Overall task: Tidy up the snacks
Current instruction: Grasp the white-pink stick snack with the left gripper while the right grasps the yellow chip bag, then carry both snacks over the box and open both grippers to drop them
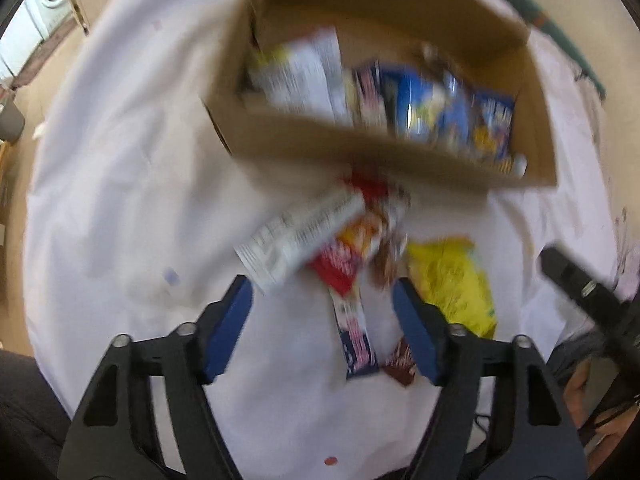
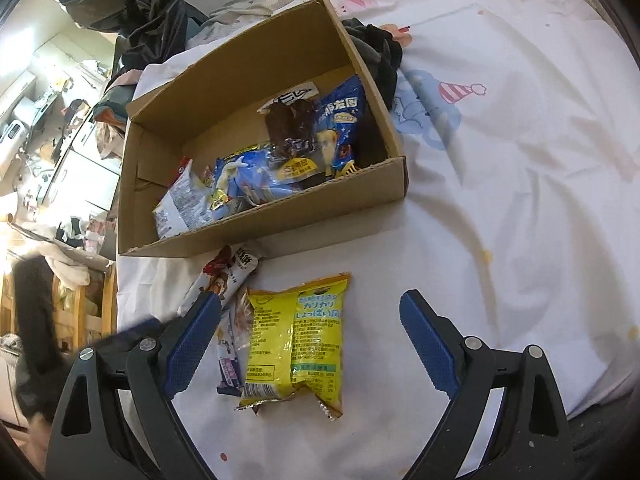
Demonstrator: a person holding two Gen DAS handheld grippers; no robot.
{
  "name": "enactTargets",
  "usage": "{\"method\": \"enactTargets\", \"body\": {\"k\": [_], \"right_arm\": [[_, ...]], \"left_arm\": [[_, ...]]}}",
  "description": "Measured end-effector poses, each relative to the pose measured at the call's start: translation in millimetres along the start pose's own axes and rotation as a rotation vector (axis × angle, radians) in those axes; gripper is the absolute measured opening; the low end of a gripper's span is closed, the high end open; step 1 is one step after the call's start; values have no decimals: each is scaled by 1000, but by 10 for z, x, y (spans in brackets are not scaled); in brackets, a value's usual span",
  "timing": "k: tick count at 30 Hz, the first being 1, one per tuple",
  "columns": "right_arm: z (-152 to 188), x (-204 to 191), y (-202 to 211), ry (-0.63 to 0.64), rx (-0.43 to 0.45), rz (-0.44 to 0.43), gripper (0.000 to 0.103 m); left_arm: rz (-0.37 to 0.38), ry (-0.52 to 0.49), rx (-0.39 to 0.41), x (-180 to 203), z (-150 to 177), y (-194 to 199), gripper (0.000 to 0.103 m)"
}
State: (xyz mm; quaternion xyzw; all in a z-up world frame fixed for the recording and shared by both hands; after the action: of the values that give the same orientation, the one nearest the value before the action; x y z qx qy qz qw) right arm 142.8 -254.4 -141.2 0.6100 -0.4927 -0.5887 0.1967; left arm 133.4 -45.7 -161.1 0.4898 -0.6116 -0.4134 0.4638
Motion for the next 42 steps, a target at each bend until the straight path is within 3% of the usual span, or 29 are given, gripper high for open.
{"method": "enactTargets", "body": {"k": [3, 5, 7, 14, 21, 27, 28, 29, 32, 35, 42], "right_arm": [[-7, 9, -7, -5, -1, 2, 93], [-9, 6, -21, -5, -5, 2, 93], [-9, -4, -51, -1, -12, 7, 93], [95, -112, -261, 13, -91, -17, 95], [348, -250, -711, 139, -235, 114, 97], [477, -318, -779, 245, -257, 172, 97], [476, -321, -768, 253, -251, 174, 93], [481, -323, -761, 262, -248, 181, 80], [496, -308, -736, 271, -255, 177, 62], [476, -304, -640, 273, -236, 165, 55], [345, -190, -256, 189, -165, 89, 52]], "left_arm": [[-3, -45, -53, 126, 76, -190, 56], [-13, -82, -72, 200, 82, -295, 42], [-48, -116, -89, 229, 93, -357, 14], [-23, -109, -95, 168, 211, -102, 14], [-25, -125, -20, 152, 169, 223, 14], [3, -96, -31, 41, 242, 248, 14], [7, -97, -37, 62, 261, 220, 14], [8, -99, -39, 67, 276, 215, 14], [0, -111, -43, 88, 309, 194, 14], [-4, -110, -47, 79, 309, 171, 14], [-9, -104, -57, 134, 373, 65, 14]]}}
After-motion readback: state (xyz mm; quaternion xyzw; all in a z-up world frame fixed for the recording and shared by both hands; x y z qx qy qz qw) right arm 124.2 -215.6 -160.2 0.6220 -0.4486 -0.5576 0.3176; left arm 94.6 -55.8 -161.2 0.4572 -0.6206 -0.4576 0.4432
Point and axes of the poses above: each gripper's, at about its wrist camera, not at the fingertips, and y roughly against the way its jaws point, x to its right, z to its underside, the point moved 5 cm from there along -y, roughly the way its jaws point, and after that the axes turned 10 degrees about -y, right-handed, at the moved point
